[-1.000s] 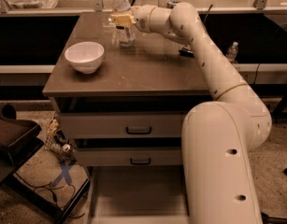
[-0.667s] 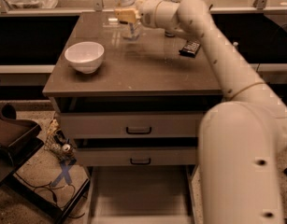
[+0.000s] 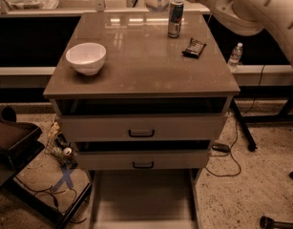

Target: Place blue plastic bottle into bottom drawer

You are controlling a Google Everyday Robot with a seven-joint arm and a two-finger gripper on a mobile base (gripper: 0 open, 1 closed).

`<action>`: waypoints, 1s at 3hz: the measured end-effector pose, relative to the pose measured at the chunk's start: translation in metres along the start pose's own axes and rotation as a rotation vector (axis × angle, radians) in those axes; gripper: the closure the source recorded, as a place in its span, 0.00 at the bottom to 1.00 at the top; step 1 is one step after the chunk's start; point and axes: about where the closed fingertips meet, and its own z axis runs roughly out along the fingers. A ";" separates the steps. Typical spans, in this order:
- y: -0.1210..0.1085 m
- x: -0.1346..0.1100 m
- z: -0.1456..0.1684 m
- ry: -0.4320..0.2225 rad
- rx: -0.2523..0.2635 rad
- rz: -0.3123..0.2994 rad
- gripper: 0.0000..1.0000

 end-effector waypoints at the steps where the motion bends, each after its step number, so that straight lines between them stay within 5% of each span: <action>1: 0.041 -0.014 -0.035 -0.018 0.037 0.028 1.00; 3: 0.108 0.128 -0.135 0.144 0.001 0.189 1.00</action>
Offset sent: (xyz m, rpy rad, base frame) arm -0.1700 -0.0312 -0.2703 -0.0515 0.4394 0.0094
